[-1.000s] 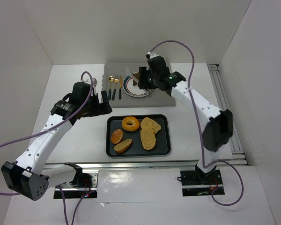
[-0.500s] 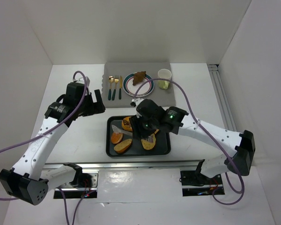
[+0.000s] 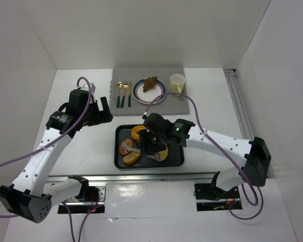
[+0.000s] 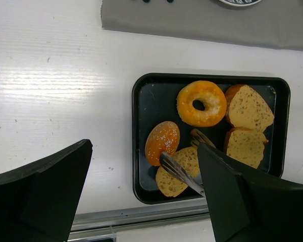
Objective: Place the bread
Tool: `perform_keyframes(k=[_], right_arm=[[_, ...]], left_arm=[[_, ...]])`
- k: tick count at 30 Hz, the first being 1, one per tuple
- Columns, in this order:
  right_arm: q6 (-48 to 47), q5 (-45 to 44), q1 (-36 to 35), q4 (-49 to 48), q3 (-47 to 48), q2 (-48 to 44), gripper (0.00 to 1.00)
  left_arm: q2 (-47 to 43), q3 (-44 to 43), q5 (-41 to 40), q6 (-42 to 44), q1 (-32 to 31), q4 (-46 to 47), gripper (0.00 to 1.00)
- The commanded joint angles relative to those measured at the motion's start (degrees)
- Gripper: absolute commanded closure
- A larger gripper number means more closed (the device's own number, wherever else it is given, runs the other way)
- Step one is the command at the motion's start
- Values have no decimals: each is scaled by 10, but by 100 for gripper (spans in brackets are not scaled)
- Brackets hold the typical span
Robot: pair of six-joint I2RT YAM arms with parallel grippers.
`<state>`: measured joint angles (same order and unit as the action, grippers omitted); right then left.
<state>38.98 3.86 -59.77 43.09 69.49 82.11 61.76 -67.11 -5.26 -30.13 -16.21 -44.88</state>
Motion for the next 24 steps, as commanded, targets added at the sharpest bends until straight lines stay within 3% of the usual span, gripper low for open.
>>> perform_keyframes(k=[1,11,17,24], right_arm=[[26,18,-5,-47,-12,0,40],[3,40,0,-99,-2,65,40],[-4,28,0,-70,41,64,61],[-16,0,0,-12,96,38,66]], left_arm=[[-5,1,8,3,3,10,1],[-11,12,24,3,3,16,1],[-16,6,24,-2,3,16,1],[-16,-28,43,3,3,21,1]])
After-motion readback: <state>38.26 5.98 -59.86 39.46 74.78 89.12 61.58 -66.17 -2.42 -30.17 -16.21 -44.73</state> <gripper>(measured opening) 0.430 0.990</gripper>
